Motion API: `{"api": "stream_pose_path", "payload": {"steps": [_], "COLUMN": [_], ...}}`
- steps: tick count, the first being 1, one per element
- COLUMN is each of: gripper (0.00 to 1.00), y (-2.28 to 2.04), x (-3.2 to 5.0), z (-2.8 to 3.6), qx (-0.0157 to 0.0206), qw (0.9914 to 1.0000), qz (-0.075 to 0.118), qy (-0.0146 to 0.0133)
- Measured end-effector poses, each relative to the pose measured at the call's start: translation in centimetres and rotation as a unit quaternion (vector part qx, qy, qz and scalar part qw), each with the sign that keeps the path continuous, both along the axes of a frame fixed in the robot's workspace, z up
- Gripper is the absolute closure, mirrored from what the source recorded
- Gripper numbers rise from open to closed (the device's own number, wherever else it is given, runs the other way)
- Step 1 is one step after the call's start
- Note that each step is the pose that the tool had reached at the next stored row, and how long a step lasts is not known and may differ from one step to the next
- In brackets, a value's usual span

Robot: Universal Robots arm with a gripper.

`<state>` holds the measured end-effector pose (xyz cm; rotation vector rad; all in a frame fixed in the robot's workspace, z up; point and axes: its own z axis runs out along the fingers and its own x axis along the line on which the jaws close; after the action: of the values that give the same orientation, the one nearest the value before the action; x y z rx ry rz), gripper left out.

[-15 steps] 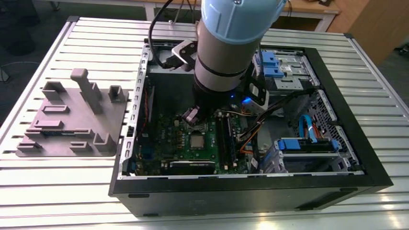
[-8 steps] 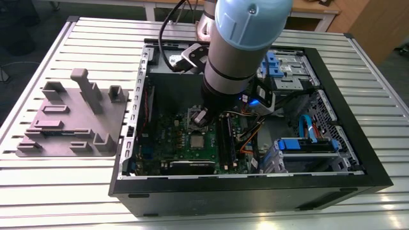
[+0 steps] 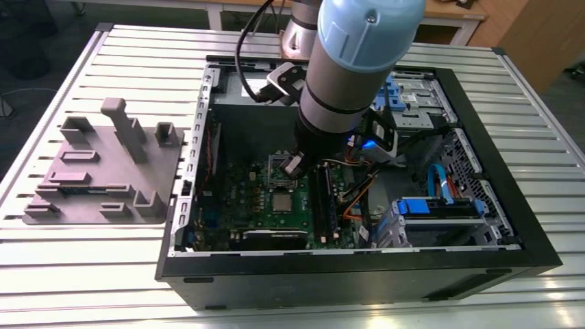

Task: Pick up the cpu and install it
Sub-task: 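Close the cpu cover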

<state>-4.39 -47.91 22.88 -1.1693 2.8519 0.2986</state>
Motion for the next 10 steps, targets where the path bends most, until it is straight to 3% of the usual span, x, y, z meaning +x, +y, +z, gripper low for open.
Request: {"api": "stream_pose_path", "payload": {"steps": [10], "gripper": [0.90], "y": [0.03], "x": [0.01], "z": [0.01], "qx": [-0.0001], "qw": [1.00000], "qz": [0.000], "qy": [0.0000]}}
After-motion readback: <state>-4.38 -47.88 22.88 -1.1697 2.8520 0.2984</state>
